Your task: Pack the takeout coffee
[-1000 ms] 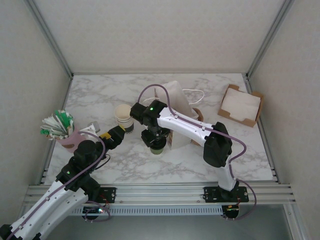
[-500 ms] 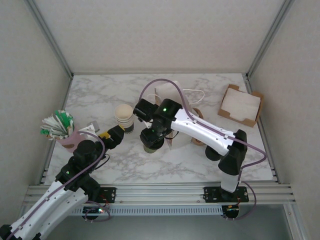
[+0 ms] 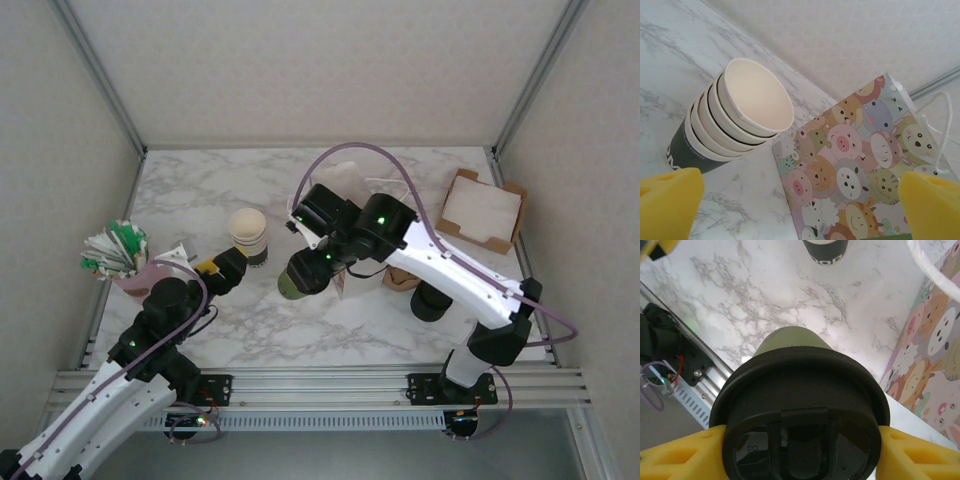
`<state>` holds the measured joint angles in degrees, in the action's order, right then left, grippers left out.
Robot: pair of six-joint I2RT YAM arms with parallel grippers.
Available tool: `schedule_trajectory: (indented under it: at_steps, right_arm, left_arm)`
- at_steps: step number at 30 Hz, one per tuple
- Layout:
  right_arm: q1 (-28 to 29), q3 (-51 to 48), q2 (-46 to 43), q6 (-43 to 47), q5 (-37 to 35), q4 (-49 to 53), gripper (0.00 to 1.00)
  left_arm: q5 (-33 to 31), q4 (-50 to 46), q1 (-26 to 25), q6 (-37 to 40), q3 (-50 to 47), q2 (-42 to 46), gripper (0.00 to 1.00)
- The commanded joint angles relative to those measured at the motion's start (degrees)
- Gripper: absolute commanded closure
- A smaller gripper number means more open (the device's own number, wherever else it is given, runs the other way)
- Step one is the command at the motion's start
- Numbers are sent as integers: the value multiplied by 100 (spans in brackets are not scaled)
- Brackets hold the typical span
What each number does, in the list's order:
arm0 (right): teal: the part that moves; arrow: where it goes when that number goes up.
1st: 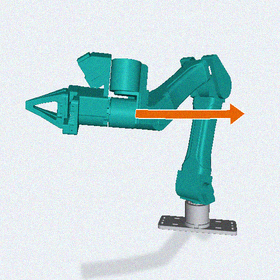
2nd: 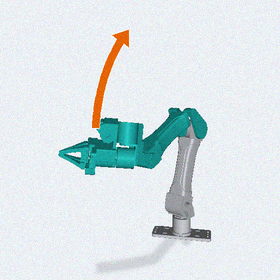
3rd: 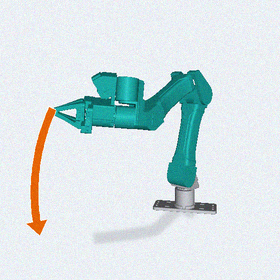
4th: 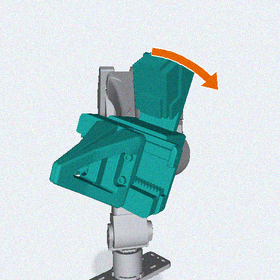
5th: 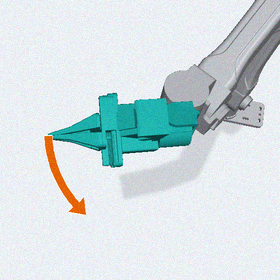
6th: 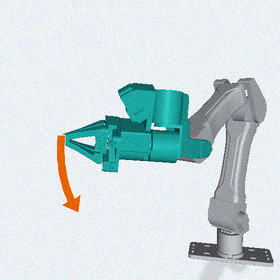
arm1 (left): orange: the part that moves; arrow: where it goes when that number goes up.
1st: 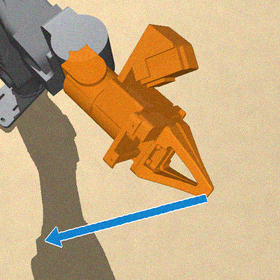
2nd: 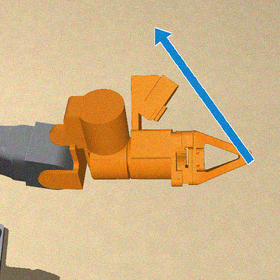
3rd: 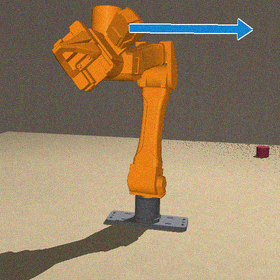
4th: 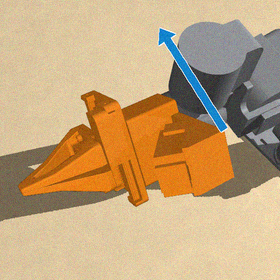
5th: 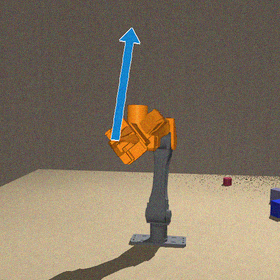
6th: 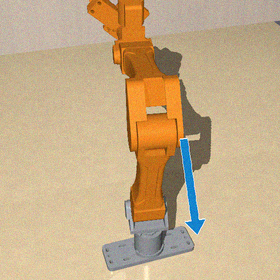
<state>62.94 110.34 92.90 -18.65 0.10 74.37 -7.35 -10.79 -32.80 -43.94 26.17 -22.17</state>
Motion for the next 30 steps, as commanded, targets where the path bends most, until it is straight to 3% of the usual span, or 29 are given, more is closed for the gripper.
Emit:
schedule_trajectory:
  at_steps: [1, 14, 24, 30]
  right_arm:
    - [61, 252, -310, -6, 157, 86, 35]
    - [-87, 779, -904, -7, -341, 446, 35]
    - [-572, 939, -1262, 19, -470, 496, 35]
    - [-1037, 974, -1419, 10, -384, 380, 35]
  left_arm:
    - [-57, 30, 54, 106, 211, -82, 0]
    - [-149, 154, 54, 571, 928, -1184, 0]
    - [-139, 392, 93, 930, 1766, -2390, 0]
    - [24, 446, 396, 956, 2409, -3144, 0]
